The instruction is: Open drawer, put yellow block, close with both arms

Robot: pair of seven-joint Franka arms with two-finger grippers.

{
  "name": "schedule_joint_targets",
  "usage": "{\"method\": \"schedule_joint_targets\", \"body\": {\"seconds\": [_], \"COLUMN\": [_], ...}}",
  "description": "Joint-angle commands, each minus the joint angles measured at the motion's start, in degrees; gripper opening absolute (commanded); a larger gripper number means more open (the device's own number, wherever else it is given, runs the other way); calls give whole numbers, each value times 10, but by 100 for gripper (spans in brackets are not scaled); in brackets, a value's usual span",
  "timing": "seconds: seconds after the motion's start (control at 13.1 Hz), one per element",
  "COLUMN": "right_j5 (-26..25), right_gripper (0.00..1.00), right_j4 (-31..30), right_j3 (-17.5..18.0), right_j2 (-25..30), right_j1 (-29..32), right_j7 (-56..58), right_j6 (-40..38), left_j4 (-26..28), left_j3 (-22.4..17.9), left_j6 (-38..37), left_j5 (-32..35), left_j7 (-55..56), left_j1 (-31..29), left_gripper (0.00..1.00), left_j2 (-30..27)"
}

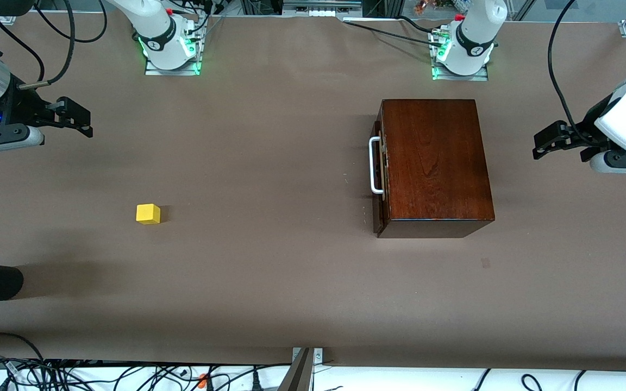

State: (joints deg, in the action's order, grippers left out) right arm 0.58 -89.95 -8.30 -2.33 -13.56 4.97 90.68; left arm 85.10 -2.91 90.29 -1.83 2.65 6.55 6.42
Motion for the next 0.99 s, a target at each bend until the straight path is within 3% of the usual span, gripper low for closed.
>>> {"method": "schedule_joint_targets", "body": {"seconds": [0.0, 0.92], "right_j5": [-4, -5], "right_gripper": [100, 100], "right_j4": [13, 12], "right_j3": [0, 0], "right_j2": [-5, -5], "right_j1": [0, 0], "right_j7": [0, 0], "right_j6": [-12, -11], "left_j4": [-4, -10], "left_j3": [0, 5], "left_j6": [1, 0], "left_j5": [11, 14], "left_j7": [-5, -5], "left_j1": [1, 10], "left_gripper": [100, 100], "left_j2": [-3, 0]}}
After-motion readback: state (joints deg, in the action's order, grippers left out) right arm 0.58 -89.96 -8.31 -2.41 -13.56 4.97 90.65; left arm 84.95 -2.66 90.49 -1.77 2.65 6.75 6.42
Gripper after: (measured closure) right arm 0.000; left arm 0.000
